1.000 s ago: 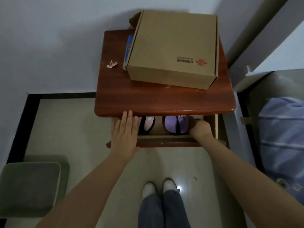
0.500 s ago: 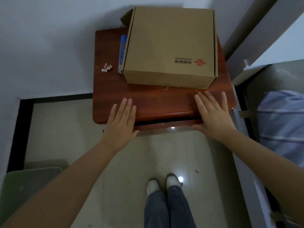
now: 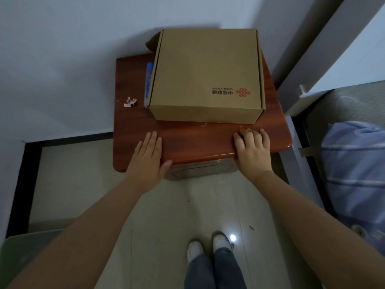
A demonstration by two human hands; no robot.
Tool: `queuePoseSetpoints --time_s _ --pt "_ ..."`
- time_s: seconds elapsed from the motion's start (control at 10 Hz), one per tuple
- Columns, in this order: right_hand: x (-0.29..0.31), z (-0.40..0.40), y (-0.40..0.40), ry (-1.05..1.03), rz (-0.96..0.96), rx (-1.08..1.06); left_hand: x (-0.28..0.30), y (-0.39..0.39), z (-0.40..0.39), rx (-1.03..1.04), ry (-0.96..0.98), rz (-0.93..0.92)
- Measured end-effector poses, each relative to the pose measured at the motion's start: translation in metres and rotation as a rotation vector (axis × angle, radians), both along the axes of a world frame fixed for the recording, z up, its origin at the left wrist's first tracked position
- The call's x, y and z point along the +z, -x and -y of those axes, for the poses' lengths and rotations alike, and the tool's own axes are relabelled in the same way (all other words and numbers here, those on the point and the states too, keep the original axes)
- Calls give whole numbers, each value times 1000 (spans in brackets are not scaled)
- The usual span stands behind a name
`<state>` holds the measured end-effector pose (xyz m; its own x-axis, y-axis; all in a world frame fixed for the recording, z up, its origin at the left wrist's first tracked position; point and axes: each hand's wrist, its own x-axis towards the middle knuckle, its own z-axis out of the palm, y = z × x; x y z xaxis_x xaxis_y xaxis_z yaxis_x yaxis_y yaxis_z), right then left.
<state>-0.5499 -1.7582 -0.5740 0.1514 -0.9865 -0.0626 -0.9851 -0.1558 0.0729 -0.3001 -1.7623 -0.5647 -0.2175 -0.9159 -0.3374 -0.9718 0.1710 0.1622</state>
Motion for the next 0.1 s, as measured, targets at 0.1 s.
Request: queuePoseSetpoints --time_s 0.1 --pt "15 3 -1 -186 143 -10 -6 5 6 175 76 -39"
